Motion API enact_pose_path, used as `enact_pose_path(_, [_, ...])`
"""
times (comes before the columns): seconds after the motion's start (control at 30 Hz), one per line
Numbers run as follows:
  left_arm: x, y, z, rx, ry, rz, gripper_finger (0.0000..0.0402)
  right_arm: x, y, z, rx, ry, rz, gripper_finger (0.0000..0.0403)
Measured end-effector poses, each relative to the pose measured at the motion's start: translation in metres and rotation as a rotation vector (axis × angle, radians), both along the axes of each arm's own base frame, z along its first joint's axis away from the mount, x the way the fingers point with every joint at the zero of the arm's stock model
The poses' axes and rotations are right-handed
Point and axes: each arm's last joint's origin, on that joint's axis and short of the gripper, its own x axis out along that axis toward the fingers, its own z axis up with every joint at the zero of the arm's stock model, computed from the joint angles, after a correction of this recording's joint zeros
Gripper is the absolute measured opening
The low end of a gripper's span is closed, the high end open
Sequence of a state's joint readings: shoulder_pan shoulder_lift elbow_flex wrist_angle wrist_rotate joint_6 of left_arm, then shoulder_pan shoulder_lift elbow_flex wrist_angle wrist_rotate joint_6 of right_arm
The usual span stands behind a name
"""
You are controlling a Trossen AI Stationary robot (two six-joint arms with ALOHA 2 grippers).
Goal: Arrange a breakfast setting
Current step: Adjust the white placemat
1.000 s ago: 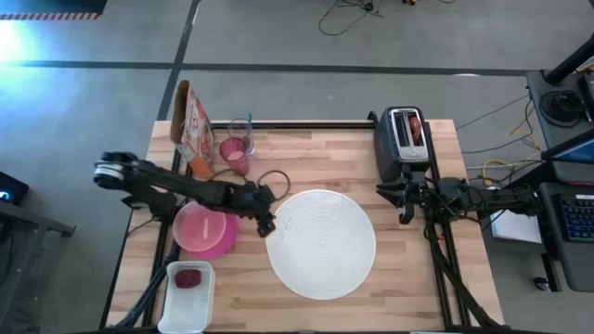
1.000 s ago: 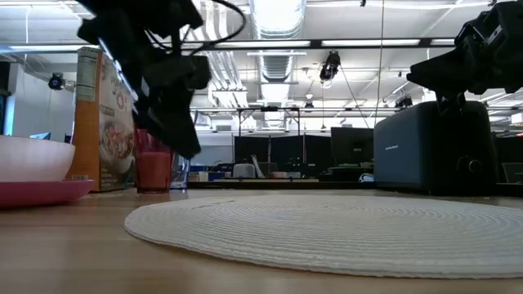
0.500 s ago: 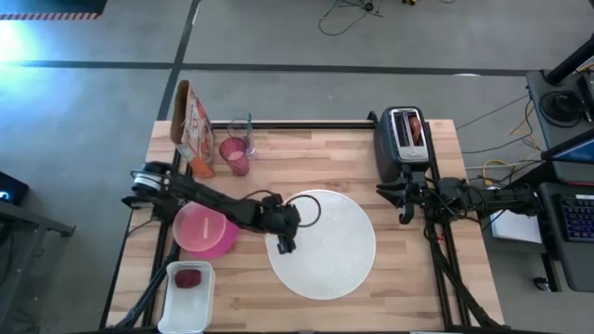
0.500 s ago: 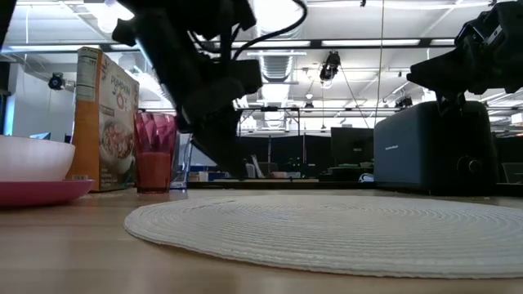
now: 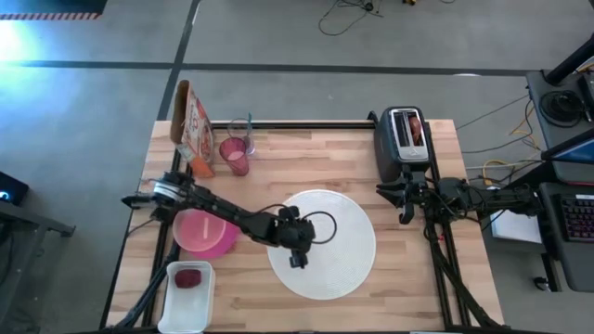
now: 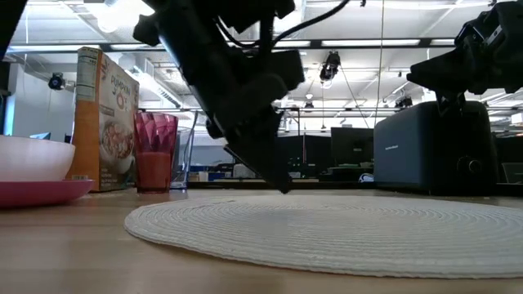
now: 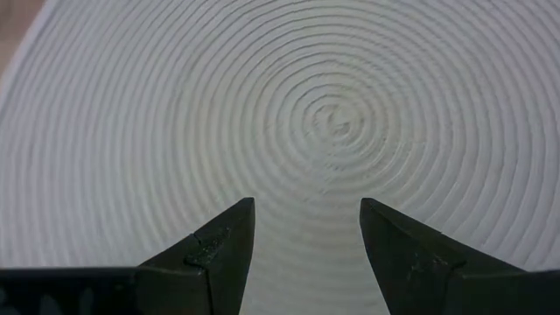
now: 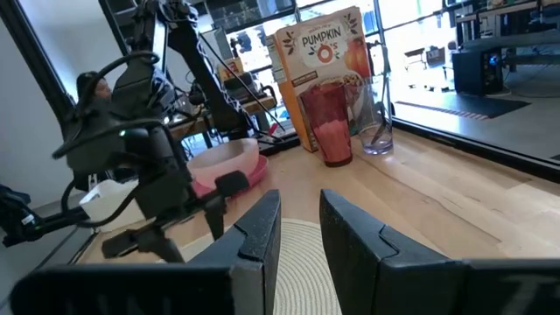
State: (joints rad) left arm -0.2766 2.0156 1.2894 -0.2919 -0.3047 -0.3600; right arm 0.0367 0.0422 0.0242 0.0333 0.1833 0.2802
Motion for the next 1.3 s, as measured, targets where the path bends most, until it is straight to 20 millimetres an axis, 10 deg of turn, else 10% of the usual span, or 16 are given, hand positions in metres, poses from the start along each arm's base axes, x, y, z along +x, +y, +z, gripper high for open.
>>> enact_pose_path(1.3, [-0.004,0.024,-0.031,-0.004,0.044,0.091,0.0191,0.000,0.000,0.000,0.000,0.001,0.000,0.0073])
